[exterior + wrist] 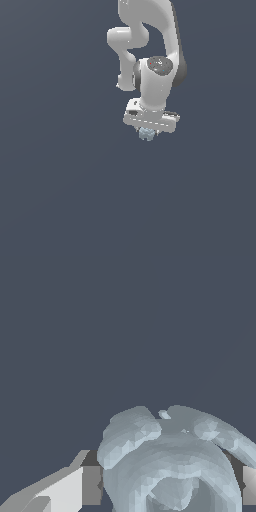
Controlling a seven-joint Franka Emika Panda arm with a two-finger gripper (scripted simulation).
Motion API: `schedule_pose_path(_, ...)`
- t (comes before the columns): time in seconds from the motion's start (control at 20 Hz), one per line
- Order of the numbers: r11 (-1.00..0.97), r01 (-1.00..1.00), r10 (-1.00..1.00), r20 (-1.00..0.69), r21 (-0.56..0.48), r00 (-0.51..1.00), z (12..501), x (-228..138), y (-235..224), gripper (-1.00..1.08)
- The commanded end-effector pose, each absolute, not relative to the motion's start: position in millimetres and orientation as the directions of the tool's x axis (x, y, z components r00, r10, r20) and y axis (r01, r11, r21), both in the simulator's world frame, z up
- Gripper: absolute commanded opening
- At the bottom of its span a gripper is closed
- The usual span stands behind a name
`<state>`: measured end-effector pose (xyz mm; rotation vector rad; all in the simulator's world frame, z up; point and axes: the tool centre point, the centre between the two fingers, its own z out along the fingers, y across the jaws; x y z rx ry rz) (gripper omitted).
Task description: Pick up the object and move it to a goal position.
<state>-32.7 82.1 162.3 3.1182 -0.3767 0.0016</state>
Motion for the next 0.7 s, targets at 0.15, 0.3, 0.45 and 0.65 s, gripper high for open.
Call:
schedule_pose_path(0.15, -0.971, -0.239, -0.239, 0.001, 0.001, 0.971, 199.1, -37.7, 126.7, -1.00)
schedule_pose_path(0.3, -0.971, -0.239, -0.239, 0.001, 0.001, 0.971, 212.3, -38.7, 143.1, -1.00)
schedule_pose_path(0.45, -0.971, -0.239, -0.239, 0.000, 0.001, 0.971, 220.3, -38.8, 153.1, -1.00)
schedule_pose_path(0.65, -0.971, -0.239, -0.239, 0.000, 0.000, 0.971, 223.7, -38.2, 157.5, -1.00)
